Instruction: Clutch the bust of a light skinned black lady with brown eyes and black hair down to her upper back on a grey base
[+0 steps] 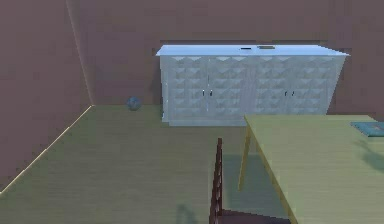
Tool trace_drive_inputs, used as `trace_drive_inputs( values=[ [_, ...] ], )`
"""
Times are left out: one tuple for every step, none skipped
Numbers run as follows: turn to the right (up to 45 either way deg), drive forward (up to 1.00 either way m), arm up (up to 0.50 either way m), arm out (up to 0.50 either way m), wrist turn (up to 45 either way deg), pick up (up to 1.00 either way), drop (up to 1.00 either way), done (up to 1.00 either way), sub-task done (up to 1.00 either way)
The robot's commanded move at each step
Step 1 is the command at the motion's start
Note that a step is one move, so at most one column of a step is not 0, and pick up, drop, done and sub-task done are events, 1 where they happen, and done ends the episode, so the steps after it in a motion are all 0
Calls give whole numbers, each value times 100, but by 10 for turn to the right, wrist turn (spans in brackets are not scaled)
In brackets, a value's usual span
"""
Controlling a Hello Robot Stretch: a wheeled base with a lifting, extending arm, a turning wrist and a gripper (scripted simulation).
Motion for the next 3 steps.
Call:
trace_drive_inputs(
  values=[
    [0,0,0,0,120,0,0,0,0],
    [0,0,-28,0,0,0,0,0,0],
    [0,0,0,0,0,100,0,0,0]
  ],
)
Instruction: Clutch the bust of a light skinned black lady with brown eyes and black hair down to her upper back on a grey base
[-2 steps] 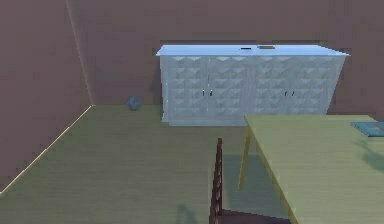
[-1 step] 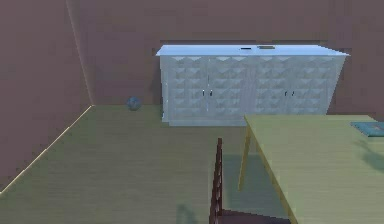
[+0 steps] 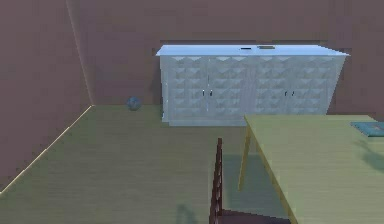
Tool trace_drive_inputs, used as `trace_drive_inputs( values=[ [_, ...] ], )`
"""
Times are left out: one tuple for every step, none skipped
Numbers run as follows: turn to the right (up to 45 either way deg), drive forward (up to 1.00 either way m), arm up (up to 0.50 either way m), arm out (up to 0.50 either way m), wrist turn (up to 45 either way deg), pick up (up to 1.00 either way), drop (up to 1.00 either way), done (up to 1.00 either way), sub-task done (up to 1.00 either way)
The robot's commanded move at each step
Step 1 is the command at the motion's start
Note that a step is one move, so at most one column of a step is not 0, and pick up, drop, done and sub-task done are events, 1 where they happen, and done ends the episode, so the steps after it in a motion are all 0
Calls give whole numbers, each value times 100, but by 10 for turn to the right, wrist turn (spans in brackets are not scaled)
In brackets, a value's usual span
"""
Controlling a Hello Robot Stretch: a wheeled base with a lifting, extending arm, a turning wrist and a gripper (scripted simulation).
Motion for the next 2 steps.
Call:
trace_drive_inputs(
  values=[
    [0,0,10,0,0,0,0,0,0],
    [0,0,0,0,0,0,0,100,0]
  ],
)
